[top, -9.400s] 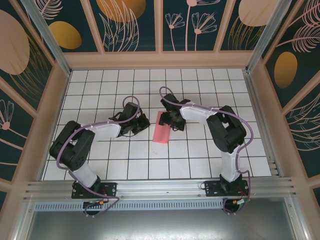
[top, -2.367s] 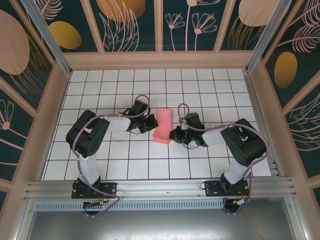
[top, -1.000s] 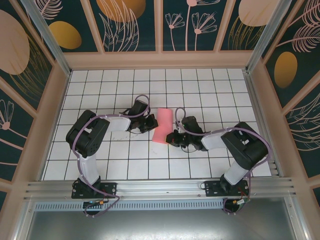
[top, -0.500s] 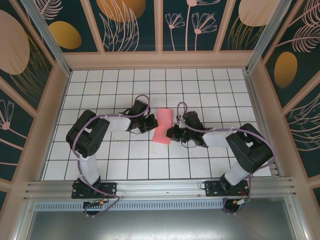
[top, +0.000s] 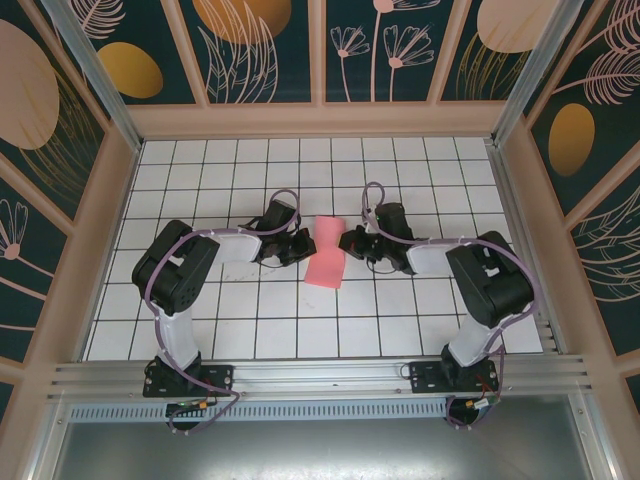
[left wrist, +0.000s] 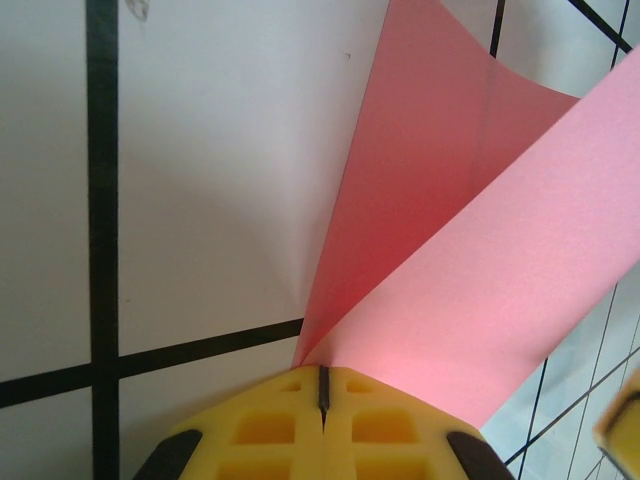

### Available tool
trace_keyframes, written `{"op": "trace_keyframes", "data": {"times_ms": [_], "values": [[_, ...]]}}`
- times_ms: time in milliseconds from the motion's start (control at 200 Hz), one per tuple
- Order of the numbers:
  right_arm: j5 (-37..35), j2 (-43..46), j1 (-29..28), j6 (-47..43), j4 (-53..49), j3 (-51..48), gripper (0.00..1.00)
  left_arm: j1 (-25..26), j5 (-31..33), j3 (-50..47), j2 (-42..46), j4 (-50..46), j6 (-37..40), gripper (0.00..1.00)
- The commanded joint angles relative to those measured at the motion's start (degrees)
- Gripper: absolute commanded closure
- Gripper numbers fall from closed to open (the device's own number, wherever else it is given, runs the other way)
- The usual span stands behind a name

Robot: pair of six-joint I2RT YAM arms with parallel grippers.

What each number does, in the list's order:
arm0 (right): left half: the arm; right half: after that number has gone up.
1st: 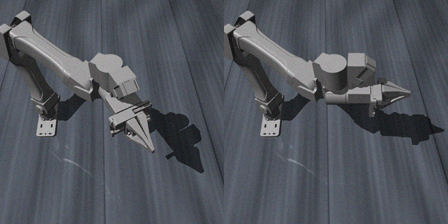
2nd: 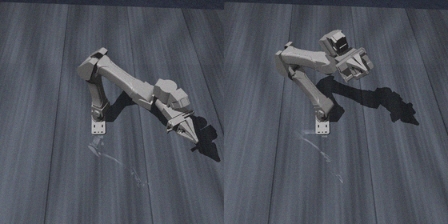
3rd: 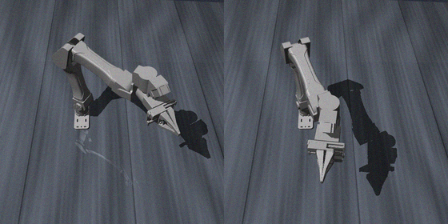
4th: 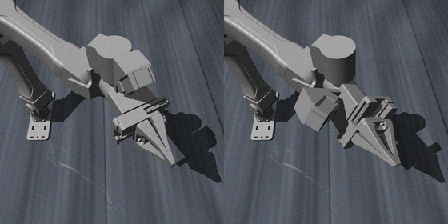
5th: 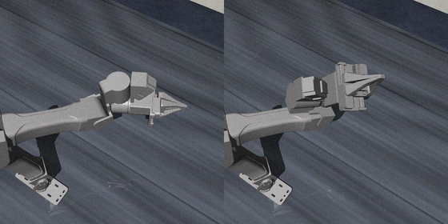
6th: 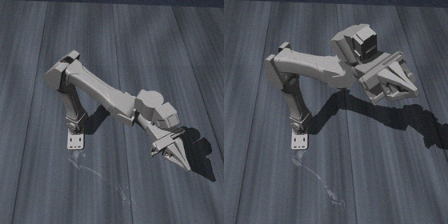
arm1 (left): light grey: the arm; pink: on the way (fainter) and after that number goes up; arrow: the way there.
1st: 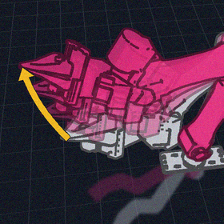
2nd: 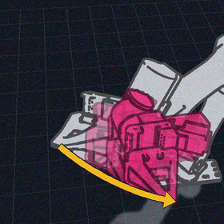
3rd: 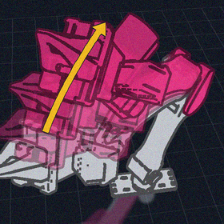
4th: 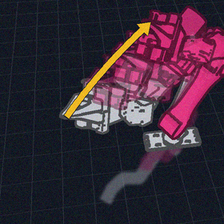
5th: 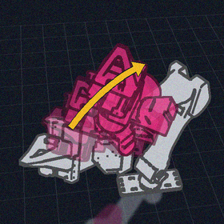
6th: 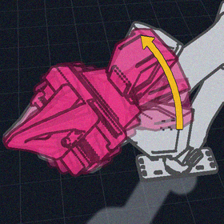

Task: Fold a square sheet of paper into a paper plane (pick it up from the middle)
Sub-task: Fold the square sheet of paper in half at the center of the table.

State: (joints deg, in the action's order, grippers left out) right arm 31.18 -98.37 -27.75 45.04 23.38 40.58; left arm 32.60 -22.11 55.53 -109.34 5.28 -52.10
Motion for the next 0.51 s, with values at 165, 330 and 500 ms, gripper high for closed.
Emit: {"op": "trace_keyframes", "data": {"times_ms": [165,330,500], "values": [[-1.3,-4.2,0.0,-2.4,-0.4,0.1,0.98,0.4,2.2,-1.0,-3.5,-5.5,1.4,1.0],[-2.7,-6.2,-0.1,-2.5,-0.6,-1.6,0.98,0.3,2.1,-0.9,-3.6,-5.6,1.4,1.0],[-3.1,-6.3,-0.1,-2.3,-2.2,-1.5,0.97,0.3,2.1,-0.9,-3.6,-5.6,1.5,1.0]]}}
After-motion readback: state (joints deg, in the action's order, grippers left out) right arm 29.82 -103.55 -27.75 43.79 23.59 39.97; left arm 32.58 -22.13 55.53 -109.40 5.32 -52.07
